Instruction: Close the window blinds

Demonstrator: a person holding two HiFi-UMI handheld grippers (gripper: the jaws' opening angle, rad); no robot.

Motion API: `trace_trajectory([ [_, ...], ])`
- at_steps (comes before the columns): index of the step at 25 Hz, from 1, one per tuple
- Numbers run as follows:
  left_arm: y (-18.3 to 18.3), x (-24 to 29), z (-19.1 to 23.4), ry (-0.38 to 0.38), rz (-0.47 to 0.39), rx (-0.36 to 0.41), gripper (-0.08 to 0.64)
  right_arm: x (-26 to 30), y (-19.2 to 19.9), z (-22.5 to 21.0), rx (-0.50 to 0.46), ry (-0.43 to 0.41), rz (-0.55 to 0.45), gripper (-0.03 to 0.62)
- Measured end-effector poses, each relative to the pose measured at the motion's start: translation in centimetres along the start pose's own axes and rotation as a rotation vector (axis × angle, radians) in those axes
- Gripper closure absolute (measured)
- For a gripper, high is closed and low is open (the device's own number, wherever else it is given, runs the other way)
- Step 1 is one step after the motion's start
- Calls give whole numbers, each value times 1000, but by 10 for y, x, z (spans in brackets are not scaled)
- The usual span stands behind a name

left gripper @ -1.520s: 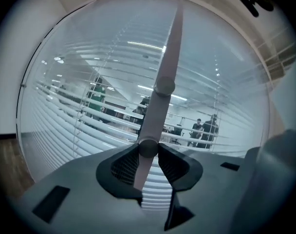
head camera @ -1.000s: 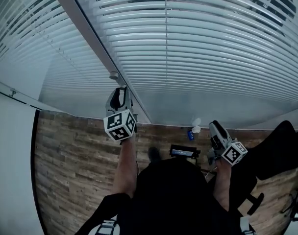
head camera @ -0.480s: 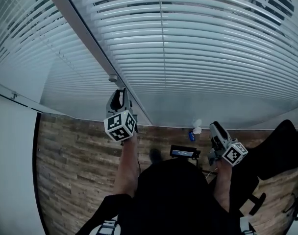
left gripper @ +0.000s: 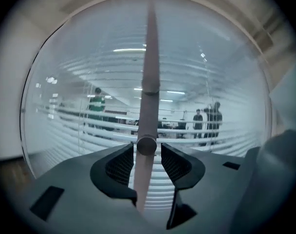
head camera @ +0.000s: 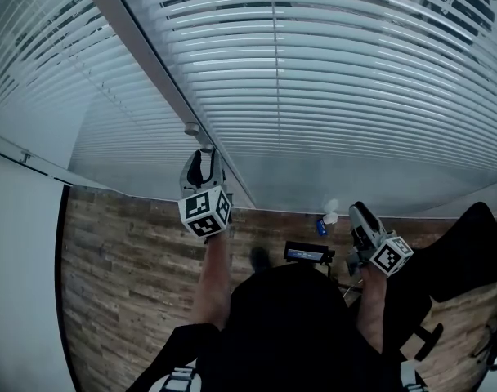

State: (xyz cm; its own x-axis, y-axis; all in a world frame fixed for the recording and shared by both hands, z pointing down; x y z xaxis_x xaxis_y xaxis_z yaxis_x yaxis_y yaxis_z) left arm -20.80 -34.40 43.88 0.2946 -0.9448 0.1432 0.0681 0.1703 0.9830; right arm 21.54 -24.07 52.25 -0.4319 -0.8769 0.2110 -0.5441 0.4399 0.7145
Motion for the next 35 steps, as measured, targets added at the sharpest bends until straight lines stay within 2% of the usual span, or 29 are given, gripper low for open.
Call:
trace_trajectory([
  [2, 4, -3, 5, 49, -73, -204, 370, 0, 0, -2, 1, 0, -3, 442],
  [4, 9, -3, 8, 74, -119, -310, 369, -1, 5, -8, 0, 1, -5, 442],
  [6, 8, -1, 10, 79, -138, -339, 370, -2, 7, -10, 1, 2, -5, 442],
  [8, 6, 1, 10, 65, -129, -321, 385, -2, 7, -8, 7, 3, -4, 442],
  [9, 6, 1, 9, 49, -112, -289, 420, -2, 7, -7, 9, 3, -3, 442],
  [11, 5, 2, 6, 10, -58, -176, 422, -3, 7, -8, 10, 3, -5, 442],
  [18, 8, 9, -6, -149, 161, 369, 423, -1, 9, -13, 14, -2, -6, 442],
  [20, 8, 10, -8, -159, 184, 438, 423, 1, 9, -11, 11, -3, -3, 442],
  [21, 9, 10, -8, -148, 178, 427, 423, 1, 9, -10, 9, -4, 0, 442],
  [22, 9, 10, -7, -125, 161, 380, 423, 2, 9, -10, 8, -5, 2, 442],
  [23, 10, 8, -6, -92, 134, 298, 423, 3, 9, -9, 5, -7, 4, 442],
  [27, 12, -2, 3, 15, -16, -125, 377, 5, 7, -6, -1, -14, 5, 442],
  [29, 12, -4, 7, 38, -71, -249, 377, 5, 7, -6, -3, -14, 5, 442],
  [31, 9, -2, 9, 49, -96, -288, 377, 4, 8, -7, -3, -13, 7, 442],
  [34, 6, 0, 10, 46, -118, -296, 386, 3, 8, -6, 0, -10, 7, 442],
  [35, 5, -1, 9, 43, -119, -289, 414, 3, 8, -6, 1, -12, 4, 442],
])
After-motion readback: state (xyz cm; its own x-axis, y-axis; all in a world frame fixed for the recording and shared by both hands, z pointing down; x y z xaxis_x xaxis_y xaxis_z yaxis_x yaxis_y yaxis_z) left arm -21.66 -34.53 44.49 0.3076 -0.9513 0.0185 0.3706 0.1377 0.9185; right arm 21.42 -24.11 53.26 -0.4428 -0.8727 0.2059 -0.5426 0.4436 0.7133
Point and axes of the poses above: the fingertips, and each gripper's own axes: x forward along the fingers, z to its left, y out of its underside, the point moved 8 cm from there along -x, backward along the fingers, and after that the axes turned 13 degrees about y, right-handed, at the moved point
